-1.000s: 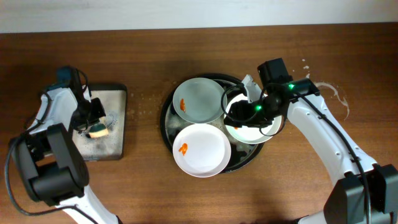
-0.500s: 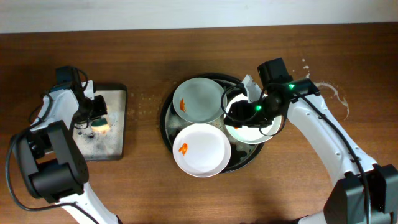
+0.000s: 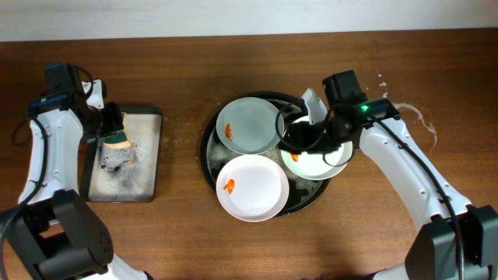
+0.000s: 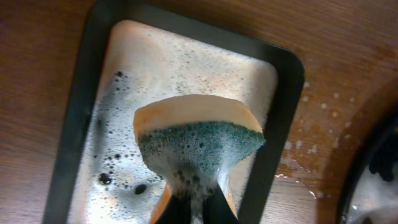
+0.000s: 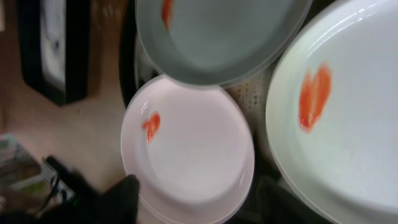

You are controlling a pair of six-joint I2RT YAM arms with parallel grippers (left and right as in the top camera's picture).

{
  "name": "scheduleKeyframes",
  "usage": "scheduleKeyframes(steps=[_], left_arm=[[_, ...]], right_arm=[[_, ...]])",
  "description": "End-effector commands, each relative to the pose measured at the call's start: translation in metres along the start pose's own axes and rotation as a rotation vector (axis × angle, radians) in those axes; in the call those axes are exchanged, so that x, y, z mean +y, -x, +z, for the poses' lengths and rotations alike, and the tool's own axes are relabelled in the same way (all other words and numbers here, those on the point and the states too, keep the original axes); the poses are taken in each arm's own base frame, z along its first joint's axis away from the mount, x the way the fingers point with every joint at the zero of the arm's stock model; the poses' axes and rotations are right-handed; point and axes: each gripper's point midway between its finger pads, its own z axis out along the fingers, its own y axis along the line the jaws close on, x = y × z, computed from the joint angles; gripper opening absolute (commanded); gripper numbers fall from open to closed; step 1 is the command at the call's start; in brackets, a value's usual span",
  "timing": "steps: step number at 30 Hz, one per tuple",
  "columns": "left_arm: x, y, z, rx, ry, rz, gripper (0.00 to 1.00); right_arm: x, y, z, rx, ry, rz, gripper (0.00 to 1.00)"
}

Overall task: Clean dirty plates on tray and stack at the side
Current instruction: 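Lift the sponge with the left gripper and carry it to the basin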

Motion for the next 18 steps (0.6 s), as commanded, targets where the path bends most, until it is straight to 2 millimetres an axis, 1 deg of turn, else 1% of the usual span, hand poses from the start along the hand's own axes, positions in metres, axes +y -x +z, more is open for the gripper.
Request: scheduleKeyframes(steps=[1,3,4,5,6,7,8,9,10,11,12,13,14,15,16,18], left_arm=[[-0.048,0.012,-0.033,-0.076,-0.124,0.057,0.00],[-0.092,0.013,-0.049,-0.111,-0.179,0.153,0.00],[-0.123,0.010,-0.053,-0.119,-0.210,0.220,0.00],[-0.146,0.008,-0.055,-0.127,-0.234,0.271,0.00],[-0.161,0.005,-0.056,-0.135,-0.254,0.305,0.00],[-0.191,0.002,-0.058,-0.159,-0.292,0.368,0.00],[-0.213,-0.001,-0.061,-0.182,-0.320,0.416,0.00],[-0.226,-0.002,-0.063,-0.199,-0.337,0.442,0.00],[-0.254,-0.004,-0.066,-0.237,-0.376,0.490,0.00],[-0.263,-0.004,-0.066,-0.246,-0.389,0.499,0.00],[-0.271,-0.006,-0.063,-0.247,-0.401,0.500,0.00],[-0.279,-0.009,-0.054,-0.233,-0.407,0.507,0.00],[-0.283,-0.012,-0.046,-0.218,-0.409,0.514,0.00],[-0.289,-0.018,-0.033,-0.185,-0.422,0.523,0.00],[-0.294,-0.025,-0.021,-0.152,-0.432,0.530,0.00],[-0.295,-0.033,-0.001,-0.104,-0.424,0.533,0.00]], right_arm=[[-0.002,0.027,-0.011,-0.118,-0.064,-0.057,0.54],[-0.022,0.042,-0.013,-0.184,-0.179,-0.005,0.50],[-0.035,0.051,-0.010,-0.215,-0.236,0.027,0.48],[-0.039,0.055,-0.004,-0.220,-0.239,0.032,0.45],[-0.042,0.058,0.003,-0.219,-0.238,0.051,0.45],[-0.050,0.059,0.018,-0.204,-0.238,0.092,0.42],[-0.057,0.059,0.030,-0.188,-0.236,0.121,0.40],[-0.059,0.060,0.040,-0.176,-0.222,0.127,0.39],[-0.060,0.061,0.064,-0.143,-0.160,0.131,0.36],[-0.061,0.060,0.071,-0.132,-0.144,0.143,0.36],[-0.066,0.058,0.082,-0.116,-0.145,0.181,0.35],[-0.067,0.057,0.093,-0.103,-0.136,0.179,0.34],[-0.064,0.057,0.101,-0.096,-0.117,0.169,0.34],[-0.062,0.056,0.107,-0.094,-0.117,0.158,0.34],[-0.059,0.056,0.109,-0.093,-0.113,0.151,0.34],[-0.055,0.057,0.111,-0.098,-0.108,0.136,0.32]])
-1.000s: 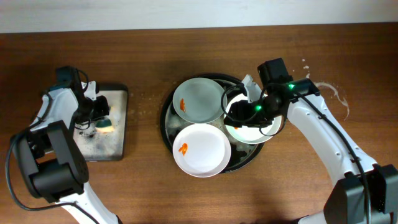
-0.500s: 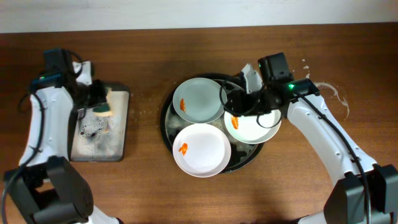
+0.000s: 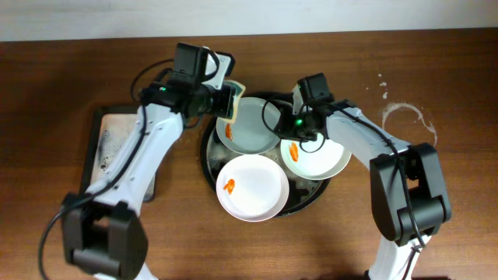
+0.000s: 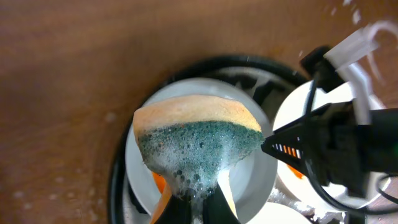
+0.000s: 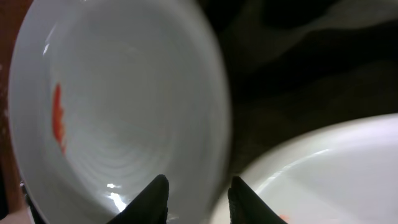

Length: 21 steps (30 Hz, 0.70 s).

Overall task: Clean dirty plates on tray and stack at the side
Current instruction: 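Lift the sponge with the left gripper and carry it to the basin, then tilt the grey plate up with the right gripper and scrub it with the sponge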

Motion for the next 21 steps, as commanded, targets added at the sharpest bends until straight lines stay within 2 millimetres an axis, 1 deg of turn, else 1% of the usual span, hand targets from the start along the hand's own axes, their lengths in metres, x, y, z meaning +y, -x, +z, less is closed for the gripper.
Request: scheduleKeyframes(steps=[1,2,5,7,8,9,11,13,16,18,21], left_arm=[[-0.003,-0.020,0.037,0.088,-0.035,-0.025,0.00],[-0.002,-0.027,0.047,0.116,-0.037,-0.028,0.00],[0.002,-0.038,0.063,0.154,-0.036,-0.037,0.00],[0.003,-0.044,0.069,0.172,-0.036,-0.041,0.00],[0.001,-0.046,0.072,0.179,-0.039,-0.038,0.00],[-0.002,-0.048,0.074,0.185,-0.043,-0.033,0.00],[-0.008,-0.054,0.081,0.205,-0.050,-0.024,0.00],[-0.010,-0.063,0.091,0.237,-0.047,-0.075,0.00],[-0.005,-0.078,0.108,0.283,-0.032,-0.163,0.00],[-0.003,-0.088,0.114,0.312,-0.028,-0.173,0.00],[-0.003,-0.087,0.115,0.307,-0.028,-0.172,0.00]], right_arm=[[0.014,0.001,0.005,-0.006,0.026,-0.021,0.30],[0.011,0.001,0.007,-0.013,-0.005,-0.004,0.27],[0.007,0.001,0.009,-0.022,-0.036,0.002,0.20],[0.003,0.003,0.009,-0.034,-0.061,0.005,0.17],[0.001,0.004,0.009,-0.039,-0.074,0.014,0.15],[0.000,0.004,0.010,-0.039,-0.076,0.014,0.08],[-0.004,0.005,0.011,-0.045,-0.097,0.030,0.04],[-0.007,0.005,0.012,-0.047,-0.109,0.031,0.04],[-0.009,0.007,0.011,-0.054,-0.119,0.040,0.04],[-0.009,0.008,0.011,-0.061,-0.116,0.038,0.04],[-0.009,0.008,0.011,-0.058,-0.117,0.038,0.04]])
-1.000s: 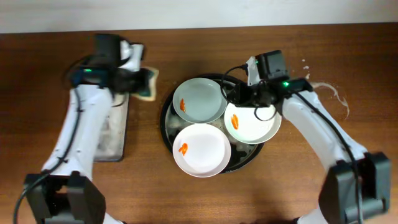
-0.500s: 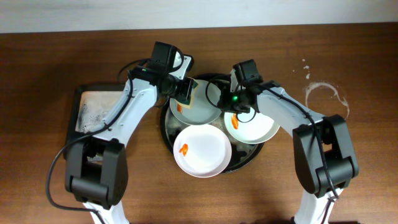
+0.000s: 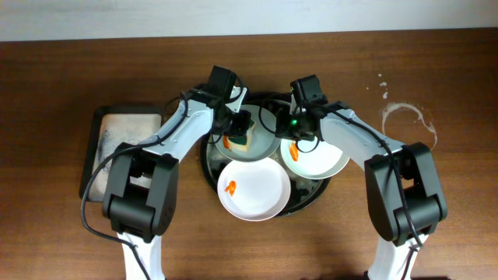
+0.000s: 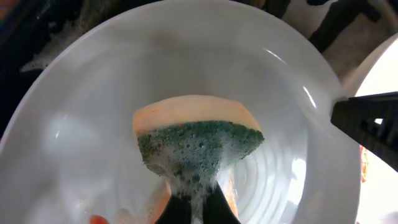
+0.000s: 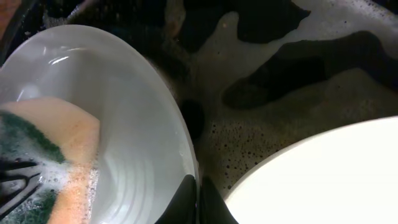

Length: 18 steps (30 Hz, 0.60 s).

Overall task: Clean dirty plates on tray and stack at the side
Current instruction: 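Tilt the grey plate up with the right gripper and scrub it with the sponge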

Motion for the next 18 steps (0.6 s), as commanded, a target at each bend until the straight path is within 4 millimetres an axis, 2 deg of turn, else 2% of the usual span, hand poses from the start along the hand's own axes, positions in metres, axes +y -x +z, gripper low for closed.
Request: scheduleKeyframes(steps=[1,8,12,16,18], left_arm=[[0.002,0.002,0.004,0.002,0.001,-0.018,0.00],[0.056,-0.003,-0.003,0.007,0.303,-0.030,0.00],[0.072,-0.009,-0.009,0.024,0.402,-0.030,0.00],[0.074,-0.001,-0.018,0.013,0.430,-0.029,0.00],[0.066,0.011,-0.026,-0.007,0.409,-0.028,0.00]], right_arm=[[-0.004,0.001,0.005,-0.003,-0.035,0.002,0.04],[-0.009,0.003,0.002,-0.013,-0.052,0.008,0.04],[-0.009,0.003,0.002,-0.014,-0.052,0.008,0.04],[-0.013,0.004,-0.002,-0.022,-0.082,0.008,0.04],[-0.012,0.010,-0.014,-0.051,-0.101,-0.042,0.04]])
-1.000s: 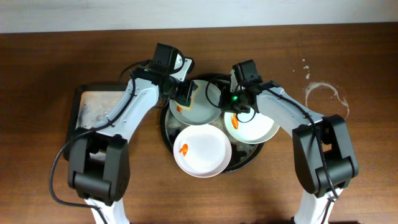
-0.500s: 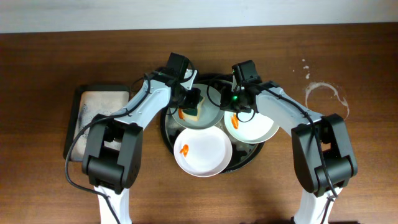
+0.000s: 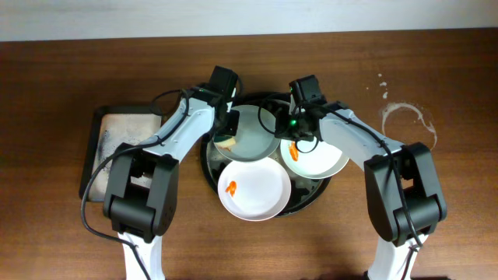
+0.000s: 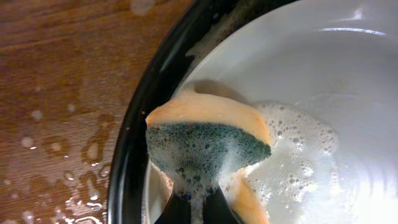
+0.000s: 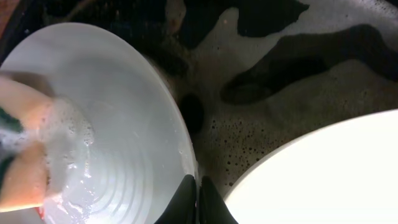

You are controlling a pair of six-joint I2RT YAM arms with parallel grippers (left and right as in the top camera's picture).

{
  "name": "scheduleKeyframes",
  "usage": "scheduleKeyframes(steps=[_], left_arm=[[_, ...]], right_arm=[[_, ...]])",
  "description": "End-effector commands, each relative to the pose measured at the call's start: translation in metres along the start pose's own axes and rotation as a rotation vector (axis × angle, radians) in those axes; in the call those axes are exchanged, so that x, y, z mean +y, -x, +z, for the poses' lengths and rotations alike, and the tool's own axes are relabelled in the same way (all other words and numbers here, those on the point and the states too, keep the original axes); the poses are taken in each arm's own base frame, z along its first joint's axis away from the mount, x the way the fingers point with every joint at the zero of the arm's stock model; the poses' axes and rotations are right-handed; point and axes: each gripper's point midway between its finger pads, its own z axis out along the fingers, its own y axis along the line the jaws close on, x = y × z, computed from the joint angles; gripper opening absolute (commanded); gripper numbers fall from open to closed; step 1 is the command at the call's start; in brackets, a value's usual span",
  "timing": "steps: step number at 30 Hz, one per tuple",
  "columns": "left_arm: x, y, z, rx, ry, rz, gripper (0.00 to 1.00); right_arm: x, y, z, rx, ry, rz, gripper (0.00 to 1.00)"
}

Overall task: Clean dirty plates on tray and stack at the side
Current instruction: 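Tilt the grey plate up with the right gripper and scrub it with the sponge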

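Observation:
A round black tray [image 3: 208,159] holds three plates. At its back left lies a grey plate [image 3: 255,128], foamy inside [image 4: 323,99]. My left gripper [image 4: 193,211] is shut on a soapy orange-and-green sponge [image 4: 208,146], pressed on that plate's left edge beside the tray rim [image 4: 134,155]. From overhead the sponge [image 3: 226,142] shows below the left gripper [image 3: 230,132]. My right gripper [image 5: 197,199] is shut on the grey plate's [image 5: 106,137] right rim, seen from overhead as the right gripper [image 3: 282,131]. A white plate [image 3: 253,189] and a right plate [image 3: 315,159] each bear an orange stain.
A rectangular black tray of soapy water [image 3: 124,152] sits at the far left. The round tray's floor [image 5: 280,81] is wet and foamy. A dried water ring [image 3: 408,120] marks the table at the right. Water drops lie on the wood beside the tray.
The sponge has gone from the middle of the grey plate to its left edge by the tray rim, and foam now covers the plate there. My right gripper still pinches the same rim.
First my left gripper held the sponge over the soapy tray while the right hung over the plates. Then the sponge was above the grey plate, the right gripper open astride its rim. Then the right was shut on the rim, sponge on the plate's middle, now its left edge.

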Motion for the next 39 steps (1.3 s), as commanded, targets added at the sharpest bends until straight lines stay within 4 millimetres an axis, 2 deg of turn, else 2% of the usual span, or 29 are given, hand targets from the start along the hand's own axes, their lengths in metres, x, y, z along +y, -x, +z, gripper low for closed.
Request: scheduleKeyframes(steps=[1,2,4,12,16,19,20,22,26,28,32,34,35,37,39], left_arm=[[0.008,0.017,-0.009,-0.023,0.030,-0.016,0.00],[-0.008,0.025,-0.015,-0.036,-0.060,-0.016,0.00],[-0.019,0.027,-0.017,-0.040,-0.118,-0.014,0.00],[-0.020,0.028,-0.015,-0.042,-0.119,-0.011,0.00],[-0.023,0.029,-0.015,-0.049,-0.121,0.014,0.00],[-0.021,0.041,-0.033,-0.061,-0.136,0.004,0.00],[-0.027,0.043,-0.038,-0.063,-0.170,0.005,0.00],[-0.058,0.041,-0.048,-0.045,-0.353,0.019,0.00],[-0.092,0.031,-0.059,-0.003,-0.557,0.031,0.00],[-0.097,0.024,-0.050,0.010,-0.561,0.019,0.00],[-0.121,0.004,-0.006,0.033,-0.592,-0.045,0.00],[-0.124,-0.003,0.009,0.062,-0.587,-0.059,0.00],[-0.124,-0.010,0.018,0.089,-0.579,-0.065,0.00],[-0.117,-0.015,0.025,0.108,-0.536,-0.083,0.00],[-0.098,-0.019,0.035,0.119,-0.413,-0.128,0.00]], right_arm=[[-0.007,0.015,-0.020,-0.071,-0.078,-0.060,0.04],[-0.004,0.020,-0.032,-0.092,-0.084,-0.074,0.04],[-0.004,0.026,-0.044,-0.113,-0.104,-0.085,0.04],[-0.005,0.025,-0.044,-0.110,-0.116,-0.122,0.04],[-0.010,0.044,-0.072,-0.146,-0.228,-0.233,0.04],[-0.011,0.053,-0.093,-0.152,-0.351,-0.319,0.04],[-0.008,0.053,-0.096,-0.154,-0.373,-0.353,0.04],[-0.007,0.051,-0.098,-0.155,-0.413,-0.380,0.04],[-0.005,0.055,-0.100,-0.180,-0.439,-0.386,0.04],[-0.005,0.055,-0.100,-0.183,-0.437,-0.385,0.04],[-0.003,0.057,-0.102,-0.188,-0.435,-0.385,0.04],[-0.003,0.057,-0.102,-0.188,-0.435,-0.385,0.04],[-0.003,0.057,-0.102,-0.187,-0.436,-0.385,0.04],[-0.003,0.057,-0.102,-0.188,-0.435,-0.385,0.04],[-0.003,0.057,-0.103,-0.190,-0.434,-0.385,0.04]])
